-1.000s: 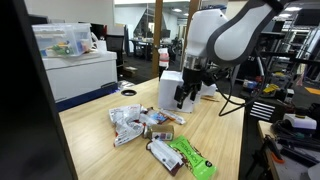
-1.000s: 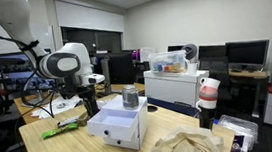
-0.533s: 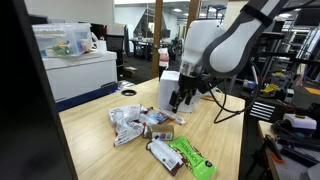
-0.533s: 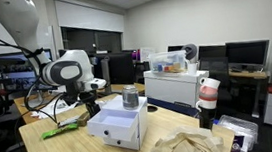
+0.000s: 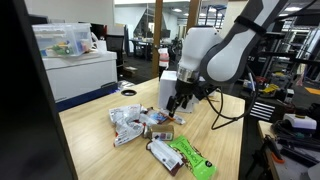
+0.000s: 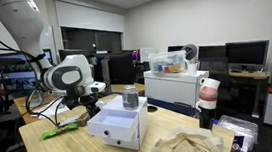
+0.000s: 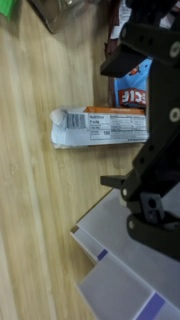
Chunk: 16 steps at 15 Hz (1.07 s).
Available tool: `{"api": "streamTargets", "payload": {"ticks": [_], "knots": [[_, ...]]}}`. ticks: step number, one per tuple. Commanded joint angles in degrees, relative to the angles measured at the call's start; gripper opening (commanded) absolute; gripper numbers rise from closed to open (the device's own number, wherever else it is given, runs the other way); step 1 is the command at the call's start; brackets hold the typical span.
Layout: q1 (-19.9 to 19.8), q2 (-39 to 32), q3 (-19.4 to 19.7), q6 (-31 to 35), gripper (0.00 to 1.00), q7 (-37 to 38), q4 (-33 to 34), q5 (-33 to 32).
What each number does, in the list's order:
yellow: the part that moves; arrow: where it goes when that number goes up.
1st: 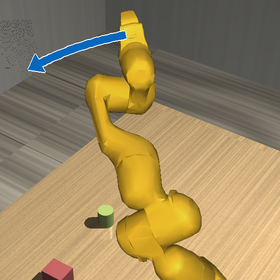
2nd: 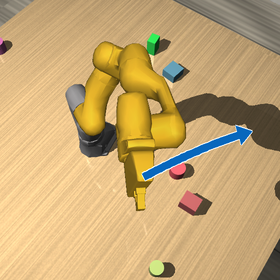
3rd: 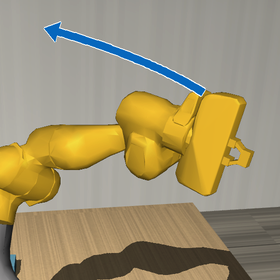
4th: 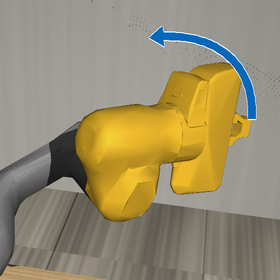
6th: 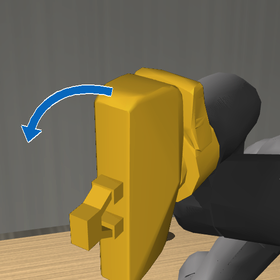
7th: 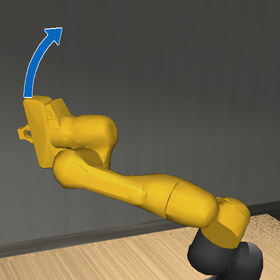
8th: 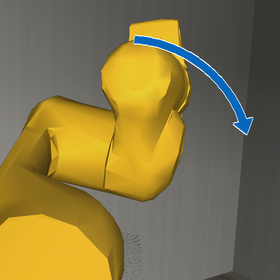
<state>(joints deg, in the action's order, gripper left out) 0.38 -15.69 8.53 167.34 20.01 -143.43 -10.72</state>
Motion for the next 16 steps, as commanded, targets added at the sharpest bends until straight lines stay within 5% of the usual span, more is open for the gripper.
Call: {"api": "streamTargets", "payload": {"ticks": [1,7,16], "knots": [[1.1,-1.5,0.8,2.1,1.00,-1.7,0.4,2.0],[1.1,-4.0,1.4,6.1,1.00,-2.6,1.1,3.4],[-3.3,-6.4,-5.2,7.6,0.99,-7.5,1.4,13.7]]}}
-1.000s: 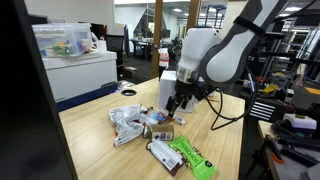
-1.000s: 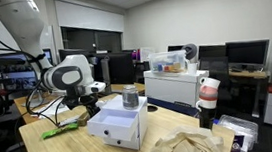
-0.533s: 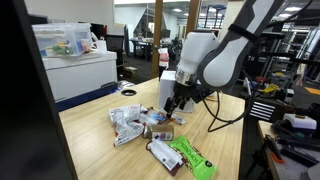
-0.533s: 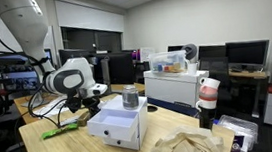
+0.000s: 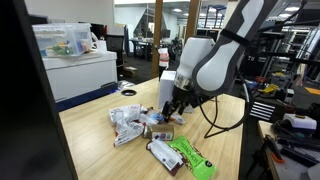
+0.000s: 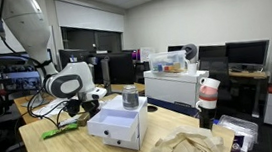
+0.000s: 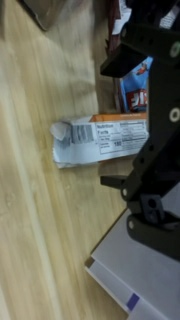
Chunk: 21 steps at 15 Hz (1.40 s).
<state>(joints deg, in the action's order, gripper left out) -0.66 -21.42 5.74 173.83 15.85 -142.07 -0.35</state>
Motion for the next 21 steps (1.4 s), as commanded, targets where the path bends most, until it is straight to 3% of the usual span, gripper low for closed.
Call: {"api": "streamTargets", "payload": {"ticks": [1,7,8,9,18,21], "knots": [[-2.4,-0.8,-2.5,1.1,0.99,-3.4,0.2,3.8],[-2.7,-1.7,-2.2,1.0,0.97,-3.5,1.0,4.9],[-2.7,-1.8,-2.1,1.0,0.89,-3.4,1.0,4.8],[-2.8,-1.8,-2.1,1.1,0.74,-3.5,1.1,4.9],[0.2,-1.3,1.6,-1.5,0.18,-2.8,1.5,2.9],[0.9,0.3,2.3,-5.9,0.17,-2.3,1.7,3.0]]}}
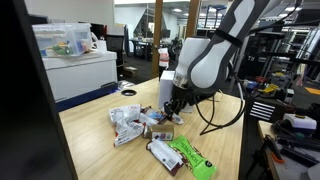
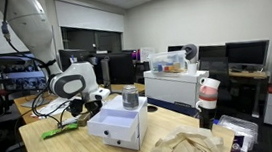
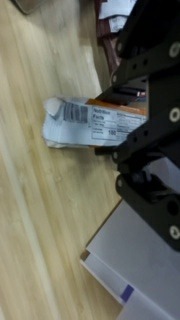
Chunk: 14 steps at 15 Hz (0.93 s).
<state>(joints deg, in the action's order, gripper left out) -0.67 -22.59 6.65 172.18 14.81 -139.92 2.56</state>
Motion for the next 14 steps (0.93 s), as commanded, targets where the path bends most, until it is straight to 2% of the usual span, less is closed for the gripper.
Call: {"api": "streamTargets", "payload": {"ticks": [1,3,7,14], "knots": [[1.2,2.1,1.8,-6.7,0.17,-0.9,-0.2,-0.1],[1.6,3.6,2.8,-13.1,0.17,0.0,0.3,-1.0],[1.0,6.9,2.5,-20.0,0.17,-0.3,-0.2,-2.0],[0.3,12.4,2.0,-25.4,0.17,-0.8,-0.9,-3.3]]}}
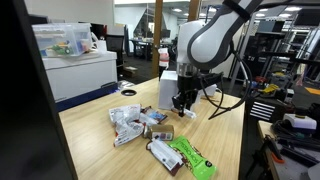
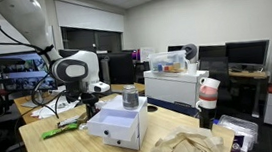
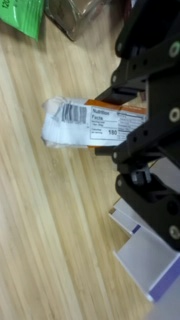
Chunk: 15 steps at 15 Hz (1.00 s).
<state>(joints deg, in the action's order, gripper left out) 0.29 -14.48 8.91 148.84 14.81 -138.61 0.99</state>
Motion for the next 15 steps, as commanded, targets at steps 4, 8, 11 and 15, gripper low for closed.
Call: {"api": "streamTargets", "payload": {"ticks": [4,8,11,15], "knots": [[-1.5,9.0,-0.7,-4.6,0.17,-1.2,-4.0,-1.6],[-2.6,12.5,-0.8,-6.3,0.17,-1.3,-5.0,-0.5],[-3.5,14.7,-0.8,-7.2,0.17,-1.2,-5.2,0.4],[-4.6,17.3,-0.8,-9.3,0.17,-1.3,-5.0,2.5]]}}
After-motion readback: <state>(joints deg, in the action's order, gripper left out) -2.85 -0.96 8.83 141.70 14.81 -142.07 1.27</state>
